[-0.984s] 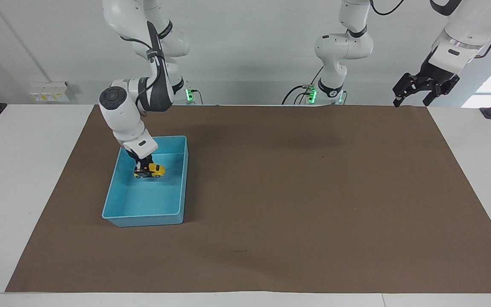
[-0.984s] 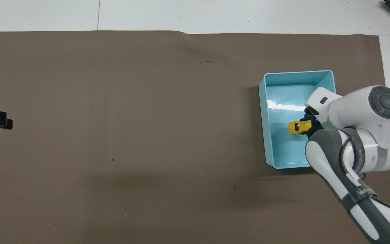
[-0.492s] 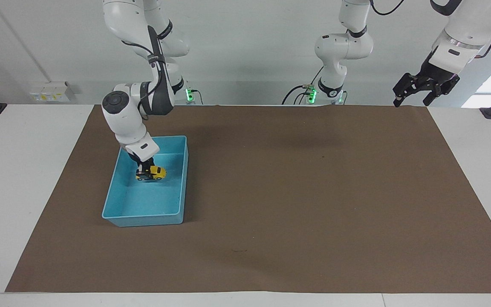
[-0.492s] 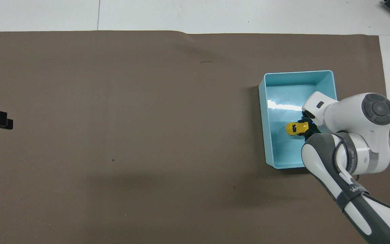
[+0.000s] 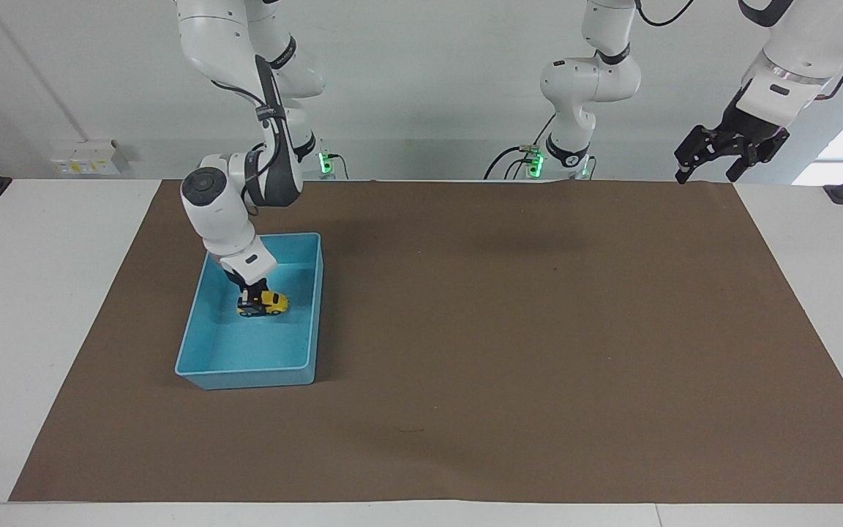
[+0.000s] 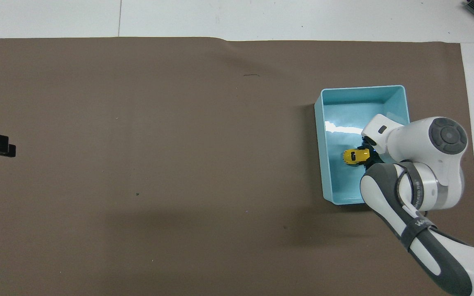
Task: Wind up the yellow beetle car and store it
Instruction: 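Lower the car onto the bin floor and open the right gripper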
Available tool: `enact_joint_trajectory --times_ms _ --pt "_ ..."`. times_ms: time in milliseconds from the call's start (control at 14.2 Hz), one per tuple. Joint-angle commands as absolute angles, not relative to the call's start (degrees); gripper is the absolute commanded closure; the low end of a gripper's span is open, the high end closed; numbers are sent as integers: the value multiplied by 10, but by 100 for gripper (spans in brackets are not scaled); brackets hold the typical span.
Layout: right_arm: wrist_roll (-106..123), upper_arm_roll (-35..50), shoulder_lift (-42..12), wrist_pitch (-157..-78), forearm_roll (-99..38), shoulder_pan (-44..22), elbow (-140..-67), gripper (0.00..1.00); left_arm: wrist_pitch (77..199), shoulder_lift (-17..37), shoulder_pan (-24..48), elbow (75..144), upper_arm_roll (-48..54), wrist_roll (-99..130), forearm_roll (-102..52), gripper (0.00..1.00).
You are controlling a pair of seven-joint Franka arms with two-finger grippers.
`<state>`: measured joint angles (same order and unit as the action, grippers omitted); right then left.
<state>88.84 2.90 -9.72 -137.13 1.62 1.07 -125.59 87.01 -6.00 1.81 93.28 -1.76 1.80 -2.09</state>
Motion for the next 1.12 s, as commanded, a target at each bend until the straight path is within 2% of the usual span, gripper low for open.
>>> enact_joint_trajectory --times_ms 0,70,141,211,351,492,633,703,1054 --pt "906 33 -95 -1385 25 20 -1265 100 861 -61 11 929 -13 17 -11 0" --pt "905 33 -95 -1384 25 20 -1265 94 861 -61 11 929 -13 17 -11 0" --pt "904 33 -95 -1383 25 20 -1265 83 860 -61 11 929 -13 17 -11 0" --pt "904 33 -95 -1383 25 20 -1264 59 861 -61 11 929 -13 17 -11 0" --pt "902 33 -96 -1383 25 20 -1264 45 861 -61 11 929 -13 17 -11 0" --pt "897 33 -96 -1380 25 19 -1263 19 860 -61 11 929 -13 17 -11 0" --pt "896 34 -96 -1379 25 19 -1262 3 861 -61 11 930 -13 17 -11 0" --pt "896 34 -96 -1377 25 19 -1260 0 861 -61 11 929 -13 17 -11 0" --pt "890 35 -91 -1363 24 17 -1245 0 860 -61 11 930 -13 17 -11 0"
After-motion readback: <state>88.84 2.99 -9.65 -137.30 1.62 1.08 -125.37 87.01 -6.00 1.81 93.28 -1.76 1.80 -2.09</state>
